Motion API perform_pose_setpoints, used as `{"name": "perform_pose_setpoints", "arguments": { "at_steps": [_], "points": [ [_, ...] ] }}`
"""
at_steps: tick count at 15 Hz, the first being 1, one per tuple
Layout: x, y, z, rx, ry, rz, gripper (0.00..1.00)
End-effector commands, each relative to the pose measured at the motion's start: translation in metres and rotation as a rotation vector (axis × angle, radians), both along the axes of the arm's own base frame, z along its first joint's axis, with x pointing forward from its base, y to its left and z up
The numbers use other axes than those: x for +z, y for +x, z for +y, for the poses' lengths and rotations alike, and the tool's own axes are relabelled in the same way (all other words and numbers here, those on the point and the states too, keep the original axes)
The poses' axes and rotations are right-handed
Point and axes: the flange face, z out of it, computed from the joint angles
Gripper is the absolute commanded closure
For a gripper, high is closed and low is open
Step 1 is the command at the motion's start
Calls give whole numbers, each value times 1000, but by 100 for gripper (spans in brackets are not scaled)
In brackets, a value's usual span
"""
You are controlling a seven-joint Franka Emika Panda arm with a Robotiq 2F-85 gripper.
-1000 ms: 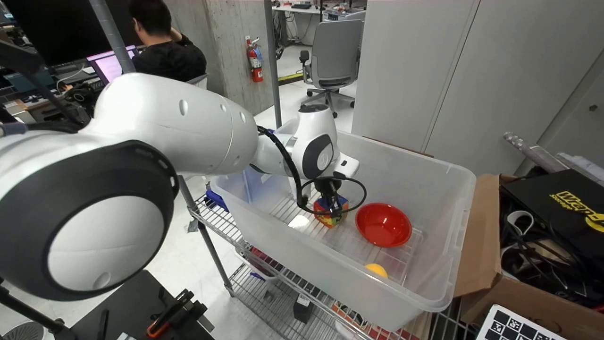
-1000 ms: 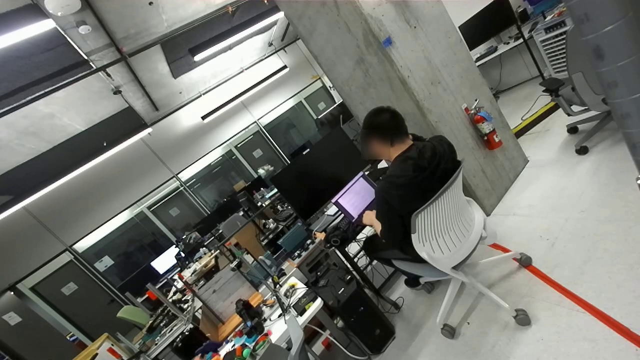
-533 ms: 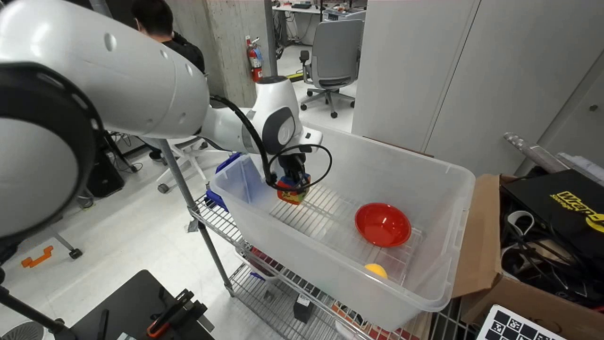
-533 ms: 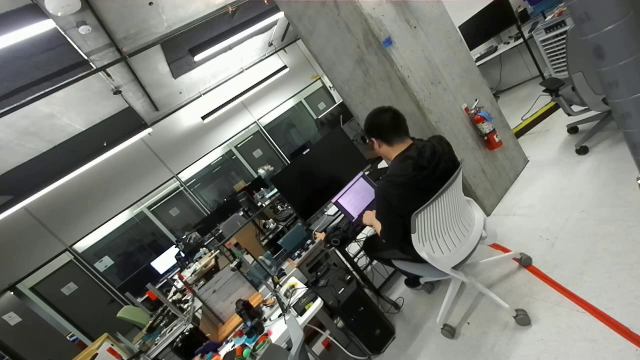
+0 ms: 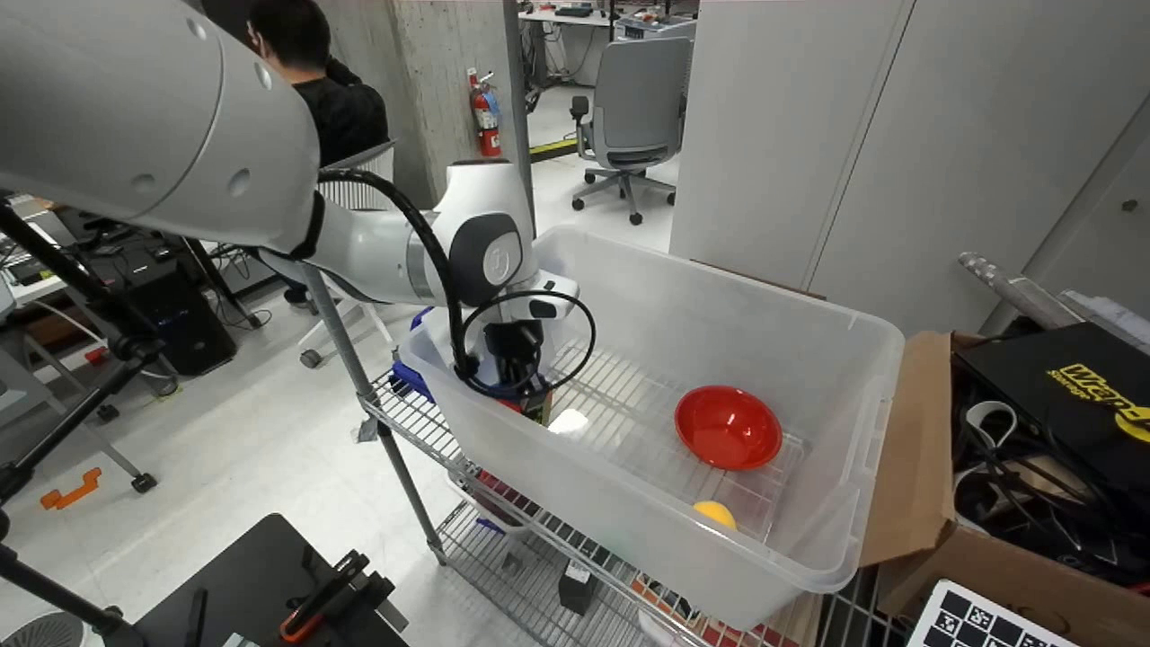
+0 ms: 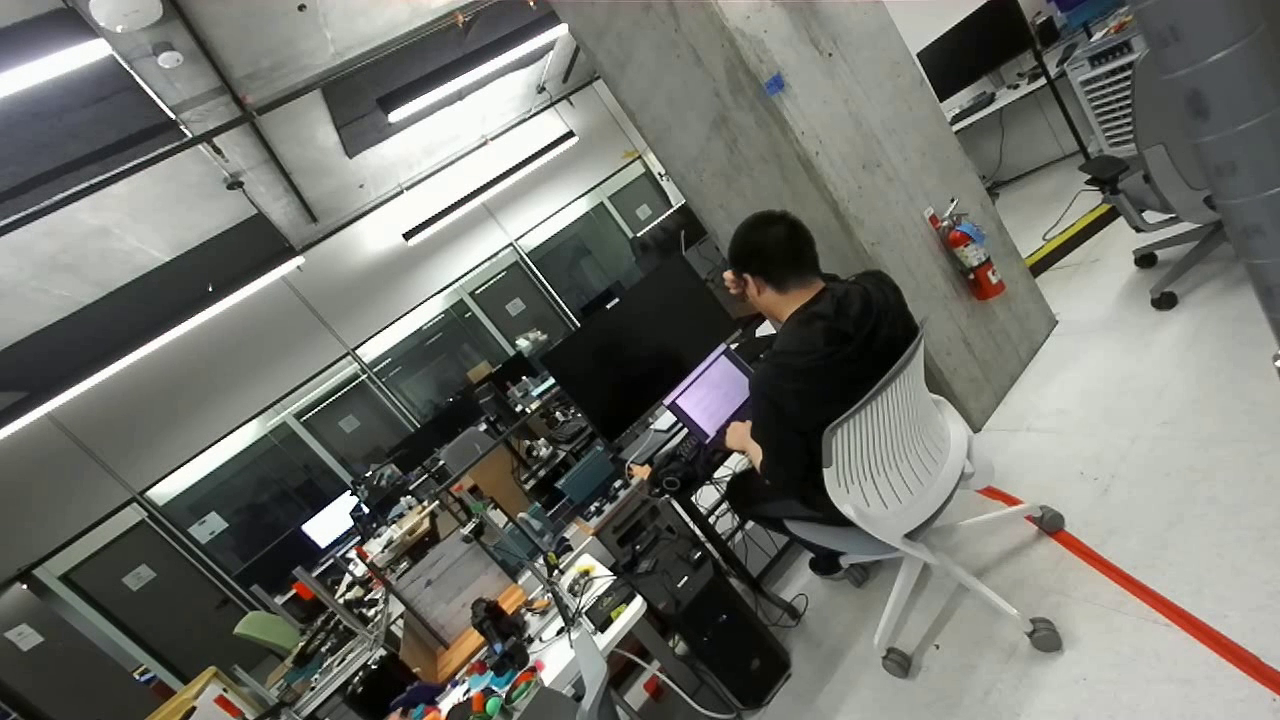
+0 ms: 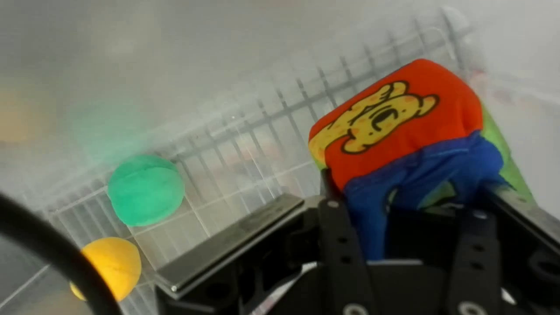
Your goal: Move the rubix cube to the left
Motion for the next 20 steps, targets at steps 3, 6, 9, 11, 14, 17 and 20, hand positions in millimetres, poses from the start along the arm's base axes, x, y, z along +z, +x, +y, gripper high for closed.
{"name": "perform_pose_setpoints", "arguments": {
  "at_steps": [3,6,9,11,14,17,20],
  "points": [
    [-18,-6,-2,40,-10,-70,100],
    [-24,3,-2,54,1,-132,100],
    [-33,8,-9,36,1,-142,100],
    [-37,19,-12,3,2,-152,100],
    [-37,35,-13,-30,3,-168,100],
    [-56,42,-14,-54,-10,-154,100],
    [-77,42,-12,-57,-13,-123,99]
  ]
}}
